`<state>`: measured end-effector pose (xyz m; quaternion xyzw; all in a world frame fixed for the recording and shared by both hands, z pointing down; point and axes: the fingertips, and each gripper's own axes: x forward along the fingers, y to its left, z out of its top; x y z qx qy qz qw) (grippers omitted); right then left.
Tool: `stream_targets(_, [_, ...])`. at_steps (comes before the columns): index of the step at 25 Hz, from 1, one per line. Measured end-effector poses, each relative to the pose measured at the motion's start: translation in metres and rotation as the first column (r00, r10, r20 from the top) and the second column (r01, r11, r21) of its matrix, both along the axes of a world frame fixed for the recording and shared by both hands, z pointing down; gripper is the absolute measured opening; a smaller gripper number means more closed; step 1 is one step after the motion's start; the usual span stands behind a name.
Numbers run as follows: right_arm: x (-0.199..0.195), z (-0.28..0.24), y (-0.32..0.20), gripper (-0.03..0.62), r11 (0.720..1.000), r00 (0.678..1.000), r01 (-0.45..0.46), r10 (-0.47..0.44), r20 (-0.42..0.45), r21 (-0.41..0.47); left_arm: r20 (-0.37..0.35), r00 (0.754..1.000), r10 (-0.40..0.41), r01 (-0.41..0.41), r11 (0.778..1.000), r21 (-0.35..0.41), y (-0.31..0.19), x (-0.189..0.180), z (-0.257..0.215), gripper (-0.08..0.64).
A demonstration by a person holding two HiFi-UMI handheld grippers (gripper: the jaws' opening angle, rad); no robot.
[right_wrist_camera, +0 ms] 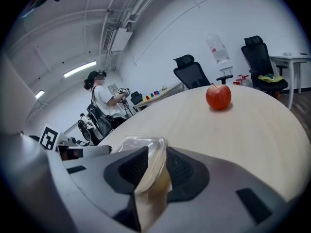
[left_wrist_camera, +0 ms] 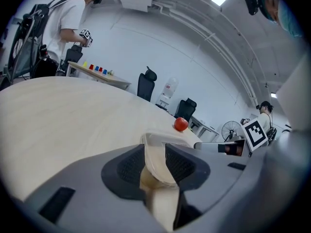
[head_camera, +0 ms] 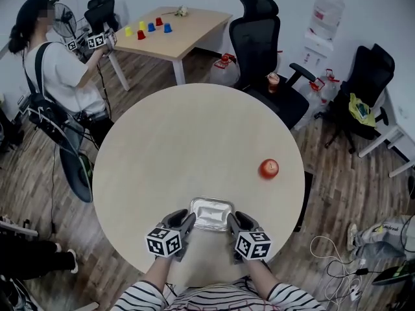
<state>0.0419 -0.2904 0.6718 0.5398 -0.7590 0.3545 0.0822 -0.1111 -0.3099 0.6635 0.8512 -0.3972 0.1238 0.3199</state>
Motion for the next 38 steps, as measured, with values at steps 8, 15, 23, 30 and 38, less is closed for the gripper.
stream_targets(8, [-0.004, -0.007, 0.002, 0.125, 1.000, 1.000, 0.014, -0.013, -0.022, 0.023, 0.009, 1.000, -0.006, 0.006, 1.000, 0.013, 0.002, -0.001, -0.004, 0.150])
stream_targets(15, [-0.006, -0.007, 0.001, 0.124, 1.000, 1.000, 0.014, -0.014, 0.002, 0.015, -0.019, 0.999, -0.027, 0.027, 1.000, 0.006, -0.001, -0.003, -0.007, 0.150])
stream_targets(23, [-0.003, -0.017, 0.004, 0.078, 0.999, 0.999, -0.029, 0.028, 0.026, 0.043, -0.079, 0.995, -0.063, 0.064, 0.998, 0.008, 0.003, -0.011, -0.013, 0.124])
stream_targets(30, [-0.003, -0.034, 0.007, 0.064, 0.995, 0.998, -0.058, 0.055, 0.042, 0.081, -0.119, 0.988, -0.101, 0.105, 0.994, 0.031, 0.004, -0.018, -0.029, 0.072])
stream_targets(38, [-0.009, -0.058, 0.022, 0.044, 0.986, 0.996, -0.090, 0.086, 0.033, 0.141, -0.135, 0.984, -0.118, 0.128, 0.989, 0.072, 0.017, -0.029, -0.050, 0.041])
